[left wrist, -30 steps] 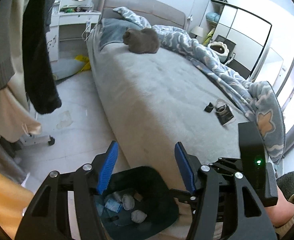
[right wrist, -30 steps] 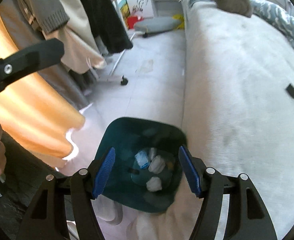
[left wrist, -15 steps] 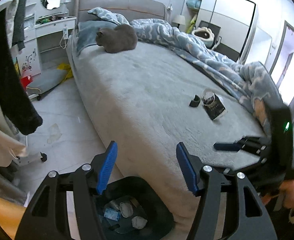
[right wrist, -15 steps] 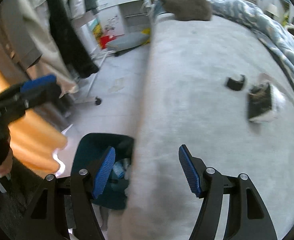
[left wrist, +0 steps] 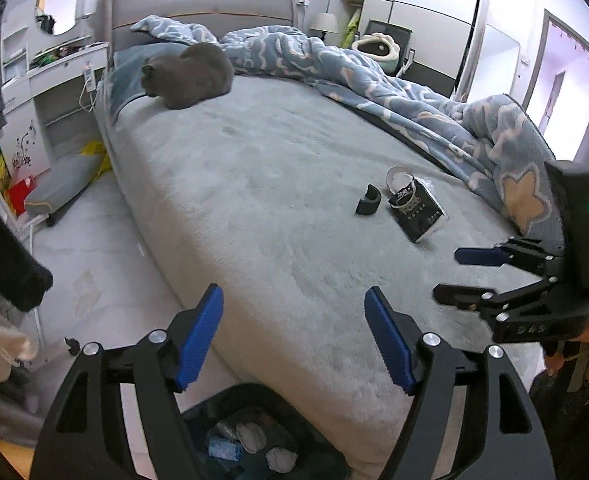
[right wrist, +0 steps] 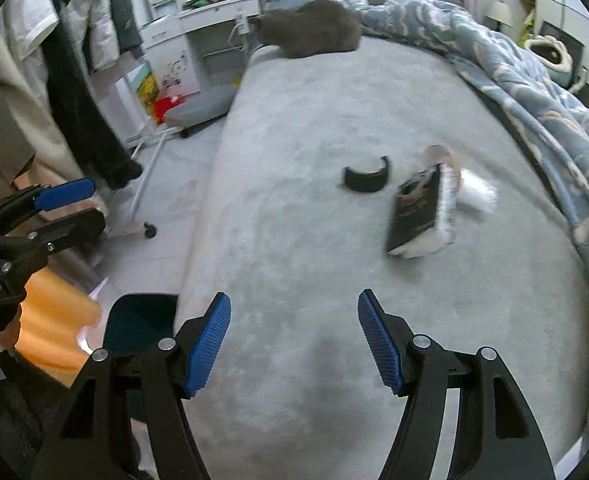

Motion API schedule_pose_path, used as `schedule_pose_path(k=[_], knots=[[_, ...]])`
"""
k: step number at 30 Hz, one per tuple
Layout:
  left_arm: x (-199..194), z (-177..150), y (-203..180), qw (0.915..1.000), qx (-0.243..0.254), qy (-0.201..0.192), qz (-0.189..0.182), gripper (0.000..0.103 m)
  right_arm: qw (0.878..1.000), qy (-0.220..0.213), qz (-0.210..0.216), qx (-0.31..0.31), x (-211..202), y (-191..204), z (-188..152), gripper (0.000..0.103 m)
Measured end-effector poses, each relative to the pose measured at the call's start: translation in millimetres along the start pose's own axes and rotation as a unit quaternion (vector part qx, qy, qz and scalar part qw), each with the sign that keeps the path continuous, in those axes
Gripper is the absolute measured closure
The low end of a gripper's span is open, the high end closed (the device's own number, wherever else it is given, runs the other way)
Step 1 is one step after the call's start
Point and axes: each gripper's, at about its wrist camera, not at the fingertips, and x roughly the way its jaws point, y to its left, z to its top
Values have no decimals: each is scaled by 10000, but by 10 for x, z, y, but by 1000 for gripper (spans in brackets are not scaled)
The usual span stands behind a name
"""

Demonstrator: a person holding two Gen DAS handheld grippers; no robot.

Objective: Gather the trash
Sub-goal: 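Move both tools back over the bed toward the remaining trash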

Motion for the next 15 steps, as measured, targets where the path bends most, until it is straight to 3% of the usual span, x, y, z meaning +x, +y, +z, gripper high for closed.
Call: schedule_pose_path(k=[7,15], knots=[[198,165,38,9998,-61,-21,-176,23,9985,-364,-124,384,-130,-303,116,36],[411,307,47,9995,-41,15,-300,19,9946,-494,-162,903,-106,-631,259,36]])
